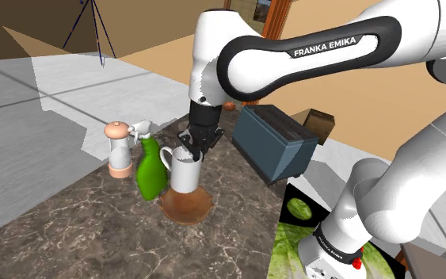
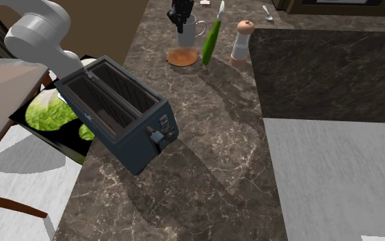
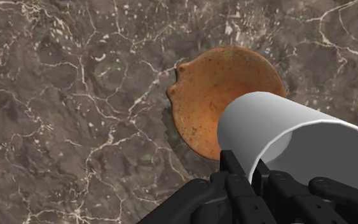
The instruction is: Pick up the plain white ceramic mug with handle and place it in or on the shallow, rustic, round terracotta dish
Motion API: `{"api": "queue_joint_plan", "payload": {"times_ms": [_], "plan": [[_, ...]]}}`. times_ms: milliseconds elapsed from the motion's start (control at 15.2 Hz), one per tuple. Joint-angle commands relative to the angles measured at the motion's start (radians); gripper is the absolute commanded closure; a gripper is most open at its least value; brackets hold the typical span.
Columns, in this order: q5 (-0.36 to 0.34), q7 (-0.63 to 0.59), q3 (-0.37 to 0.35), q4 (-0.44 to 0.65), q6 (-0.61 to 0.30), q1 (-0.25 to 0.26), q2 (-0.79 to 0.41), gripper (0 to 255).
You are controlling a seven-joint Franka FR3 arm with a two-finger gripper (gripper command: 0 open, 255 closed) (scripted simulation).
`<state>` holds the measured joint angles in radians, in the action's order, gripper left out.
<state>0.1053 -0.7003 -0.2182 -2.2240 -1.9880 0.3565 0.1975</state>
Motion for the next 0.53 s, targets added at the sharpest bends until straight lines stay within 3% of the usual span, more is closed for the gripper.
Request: {"api": "queue_joint_plan", "payload": {"times_ms": [0, 462], "plan": [[0.000, -0.001, -0.002, -0.018, -0.027, 0.001, -0.008, 255], [-0.003, -0.001, -0.007, -0.078, -0.124, 0.002, -0.046, 255]]}}
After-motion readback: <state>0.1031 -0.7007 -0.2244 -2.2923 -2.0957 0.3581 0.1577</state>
